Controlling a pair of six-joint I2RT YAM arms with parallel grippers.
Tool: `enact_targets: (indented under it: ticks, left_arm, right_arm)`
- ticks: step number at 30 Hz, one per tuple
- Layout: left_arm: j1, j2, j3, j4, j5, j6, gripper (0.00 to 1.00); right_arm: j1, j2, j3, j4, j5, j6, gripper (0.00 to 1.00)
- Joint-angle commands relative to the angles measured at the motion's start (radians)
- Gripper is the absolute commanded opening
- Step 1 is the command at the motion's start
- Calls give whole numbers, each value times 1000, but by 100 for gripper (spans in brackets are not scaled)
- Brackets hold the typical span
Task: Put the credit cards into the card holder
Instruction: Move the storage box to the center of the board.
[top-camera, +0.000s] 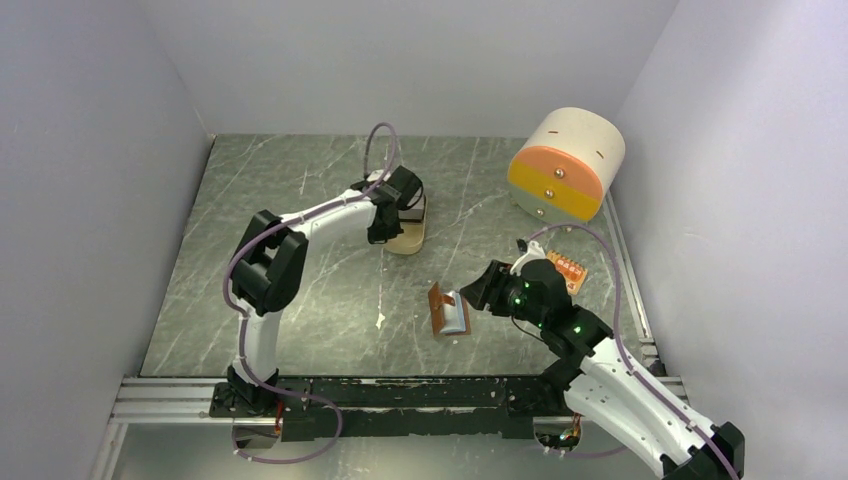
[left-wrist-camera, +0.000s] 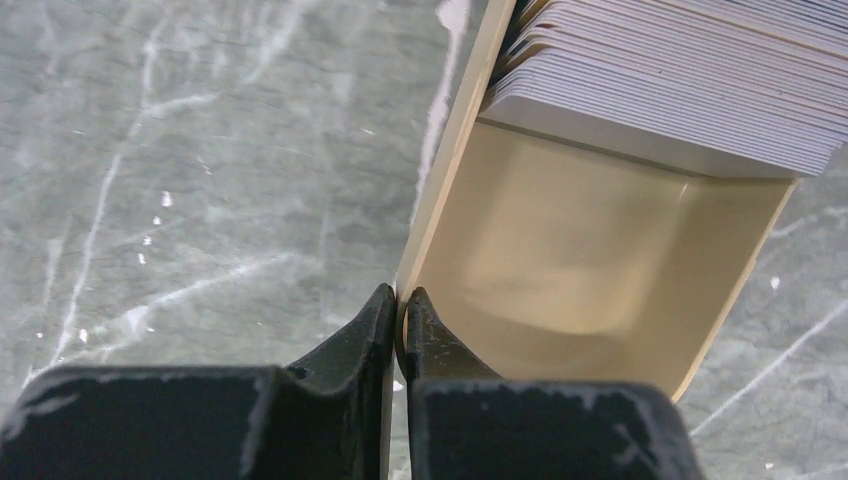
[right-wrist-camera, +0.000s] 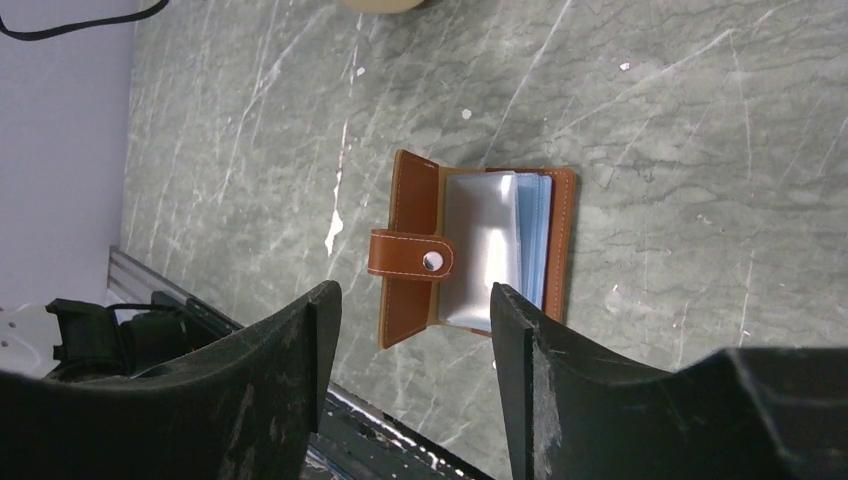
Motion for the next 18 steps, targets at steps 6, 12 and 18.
enact_targets:
  ticks: [6, 12, 18]
  left_arm:
    - [-75, 21, 53, 79, 7, 93, 9]
    - [-84, 15, 25, 116, 21, 127, 10]
    - [-83, 12, 13, 123, 63, 131, 14]
  right_arm:
    - [-8, -32, 24, -37, 24, 10, 60]
    - [-8, -37, 26, -38, 26, 13, 60]
    - [-8, -36, 26, -39, 25, 14, 59]
